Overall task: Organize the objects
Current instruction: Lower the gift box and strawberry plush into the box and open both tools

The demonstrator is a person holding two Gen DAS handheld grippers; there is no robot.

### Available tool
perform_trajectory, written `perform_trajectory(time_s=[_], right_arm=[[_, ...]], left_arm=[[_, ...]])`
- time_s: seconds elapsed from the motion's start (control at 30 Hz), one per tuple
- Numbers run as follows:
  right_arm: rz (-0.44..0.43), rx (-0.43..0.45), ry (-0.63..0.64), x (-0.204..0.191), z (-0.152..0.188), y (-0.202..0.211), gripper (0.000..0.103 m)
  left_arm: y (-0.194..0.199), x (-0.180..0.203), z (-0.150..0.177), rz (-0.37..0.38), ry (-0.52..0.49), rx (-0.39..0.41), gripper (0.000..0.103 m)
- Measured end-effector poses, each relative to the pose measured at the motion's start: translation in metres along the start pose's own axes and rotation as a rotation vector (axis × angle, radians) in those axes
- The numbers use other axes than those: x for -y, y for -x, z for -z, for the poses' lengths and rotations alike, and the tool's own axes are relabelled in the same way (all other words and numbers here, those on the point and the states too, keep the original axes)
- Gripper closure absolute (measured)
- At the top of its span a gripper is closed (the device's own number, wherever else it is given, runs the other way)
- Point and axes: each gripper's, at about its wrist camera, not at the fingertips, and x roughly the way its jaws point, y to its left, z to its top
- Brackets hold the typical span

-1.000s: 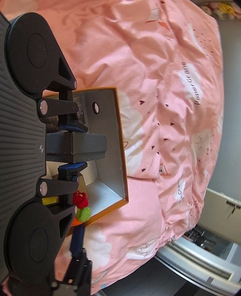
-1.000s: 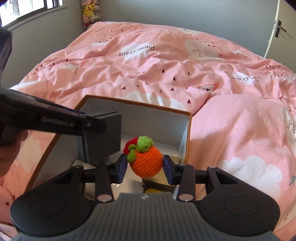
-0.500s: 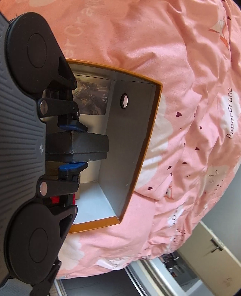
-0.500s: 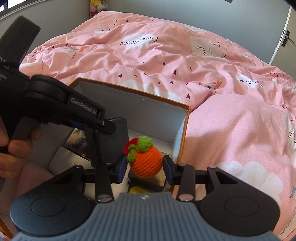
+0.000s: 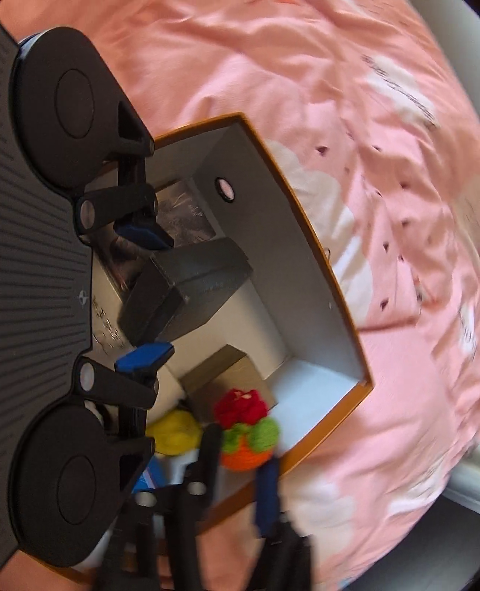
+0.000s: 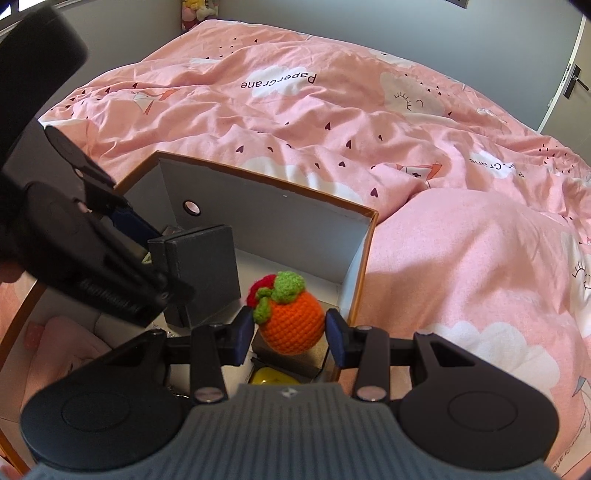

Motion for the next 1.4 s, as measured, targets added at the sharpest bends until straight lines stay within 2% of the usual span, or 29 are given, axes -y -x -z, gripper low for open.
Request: perform_trajectory(time_s=[0.23,0.33,0.37,0.4,0.47,0.67,0.87,1.03,1.17,1.3,1.4], right_arm=[[0.001,-0.008,0.009,0.0,-0.002,-0.002,0.059],[-0.003,-0.004,0.007,0.0,-0.004,-0.002,0.059],[-0.003,-0.004,0.007,0.0,-0.004,-0.002,0.059],[-0.003,-0.004,0.008,0.0,-0.004,-0.002,0.059],[-0.001,-0.006,0.008,0.0,-0.005,-0.002,0.059],[0.0,-0.017,0.017,0.002,-0.005,-0.003,0.059],[0.002,-0.024,0.049,0.002,-0.007,-0.002,0.059],[-0.01,-0.034,0.107,-0.001,-0.011,-0.003,0.059],[-0.014,-0.038,0.199,-0.004,-0.017,-0.009,0.059],[0.009,-0.028,0.294,-0.007,-0.026,-0.019,0.059],[0.051,-0.044,0.371,-0.012,-0.031,-0.035,0.059]], left_arm=[[-0.002,0.018,0.015,-0.054,-0.359,-0.034,0.032],[-0.009,0.02,0.019,-0.076,-0.438,-0.046,0.048],[-0.012,0.02,0.019,-0.078,-0.447,-0.056,0.059],[-0.015,0.02,0.019,-0.081,-0.448,-0.068,0.067],[-0.02,0.02,0.019,-0.08,-0.426,-0.077,0.072],[-0.026,0.021,0.014,-0.006,-0.377,-0.041,0.08],[-0.035,0.018,0.008,0.077,-0.342,-0.058,0.08],[-0.037,0.016,0.002,0.091,-0.301,-0.044,0.08],[-0.036,0.013,0.0,0.063,-0.294,-0.031,0.08],[-0.027,0.003,0.001,0.091,-0.222,0.004,0.079],[-0.019,-0.004,0.006,0.085,-0.14,0.049,0.076]])
